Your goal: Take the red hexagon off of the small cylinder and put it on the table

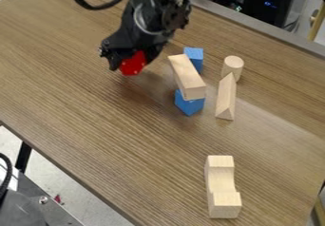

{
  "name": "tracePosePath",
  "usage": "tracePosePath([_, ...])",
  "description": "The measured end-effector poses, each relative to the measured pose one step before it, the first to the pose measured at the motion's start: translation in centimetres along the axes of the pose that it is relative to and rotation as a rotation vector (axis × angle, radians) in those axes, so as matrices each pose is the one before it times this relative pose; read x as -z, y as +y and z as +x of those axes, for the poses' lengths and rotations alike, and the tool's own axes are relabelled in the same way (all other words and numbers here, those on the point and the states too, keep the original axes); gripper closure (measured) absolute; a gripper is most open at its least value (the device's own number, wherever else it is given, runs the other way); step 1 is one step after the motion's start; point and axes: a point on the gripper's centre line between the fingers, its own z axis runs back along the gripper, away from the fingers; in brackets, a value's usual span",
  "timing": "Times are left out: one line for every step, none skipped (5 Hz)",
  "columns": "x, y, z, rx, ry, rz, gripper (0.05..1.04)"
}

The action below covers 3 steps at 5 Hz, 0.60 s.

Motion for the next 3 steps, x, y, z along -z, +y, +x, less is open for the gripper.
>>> tracePosePath([0.945, 0.071, -0.508, 0.0495, 0.0131, 0.0121, 0.274])
tracePosePath([-0.143, 0.865, -0.552, -0.0064, 0.0143, -0.0360, 0.225])
tracePosePath([-0.235, 0.476, 0.033, -0.0046, -0.0028, -0.0058, 0.102])
